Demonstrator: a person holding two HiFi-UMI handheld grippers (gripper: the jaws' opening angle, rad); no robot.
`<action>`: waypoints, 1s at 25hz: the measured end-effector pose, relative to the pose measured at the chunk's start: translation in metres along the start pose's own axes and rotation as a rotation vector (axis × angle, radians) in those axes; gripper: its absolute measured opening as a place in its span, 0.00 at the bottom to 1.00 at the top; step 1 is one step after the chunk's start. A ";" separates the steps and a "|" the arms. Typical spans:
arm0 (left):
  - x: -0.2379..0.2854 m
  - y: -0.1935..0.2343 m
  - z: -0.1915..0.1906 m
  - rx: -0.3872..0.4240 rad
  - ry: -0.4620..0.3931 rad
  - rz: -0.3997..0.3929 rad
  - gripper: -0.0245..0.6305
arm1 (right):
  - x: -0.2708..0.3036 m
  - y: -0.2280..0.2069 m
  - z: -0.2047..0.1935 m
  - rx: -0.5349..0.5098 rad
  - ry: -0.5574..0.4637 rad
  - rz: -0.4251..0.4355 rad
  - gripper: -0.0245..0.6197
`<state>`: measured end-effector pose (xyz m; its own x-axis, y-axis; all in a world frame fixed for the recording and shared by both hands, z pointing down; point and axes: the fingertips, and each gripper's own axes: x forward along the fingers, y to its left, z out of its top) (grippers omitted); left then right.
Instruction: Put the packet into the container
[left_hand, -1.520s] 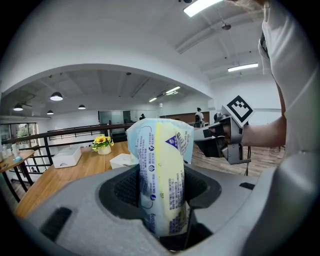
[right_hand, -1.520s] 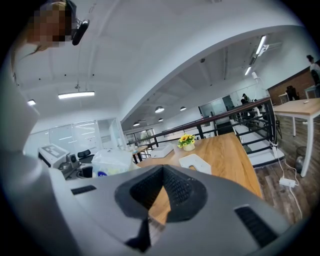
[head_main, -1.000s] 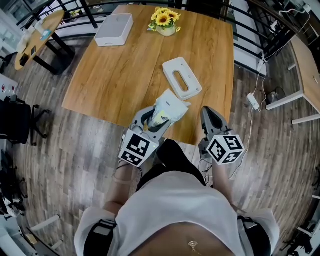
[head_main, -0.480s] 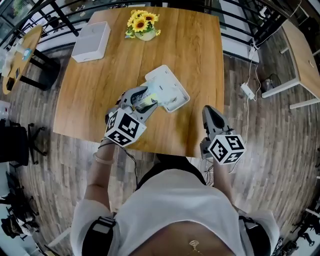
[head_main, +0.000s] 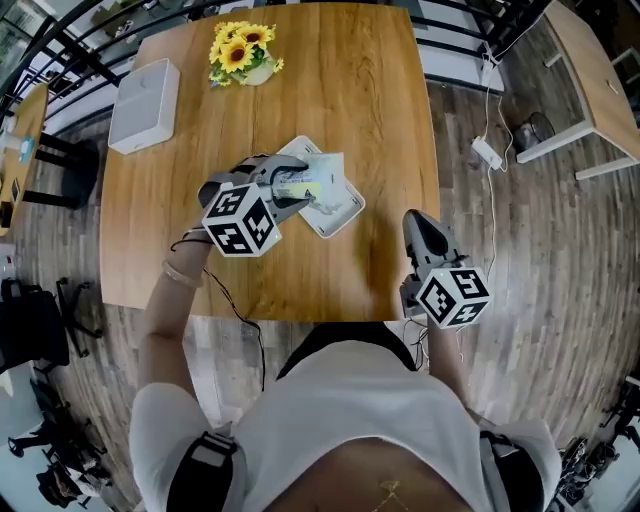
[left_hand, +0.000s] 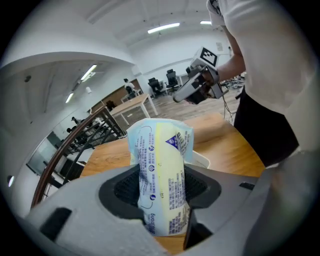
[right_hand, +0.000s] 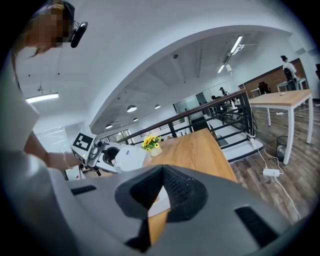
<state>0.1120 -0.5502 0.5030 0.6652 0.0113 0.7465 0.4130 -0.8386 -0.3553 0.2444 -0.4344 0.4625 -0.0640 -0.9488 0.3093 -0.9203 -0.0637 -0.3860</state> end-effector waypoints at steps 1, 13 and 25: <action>0.004 0.000 -0.003 0.036 0.022 -0.033 0.37 | 0.002 -0.001 -0.002 0.003 0.006 -0.002 0.05; 0.045 -0.025 -0.033 0.369 0.191 -0.441 0.37 | 0.029 -0.006 -0.011 0.026 0.054 0.004 0.05; 0.070 -0.047 -0.055 0.618 0.333 -0.704 0.37 | 0.038 0.005 -0.020 0.036 0.073 0.016 0.05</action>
<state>0.1052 -0.5400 0.6026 -0.0257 0.1644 0.9861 0.9611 -0.2672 0.0696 0.2299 -0.4645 0.4901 -0.1076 -0.9246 0.3654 -0.9046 -0.0614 -0.4219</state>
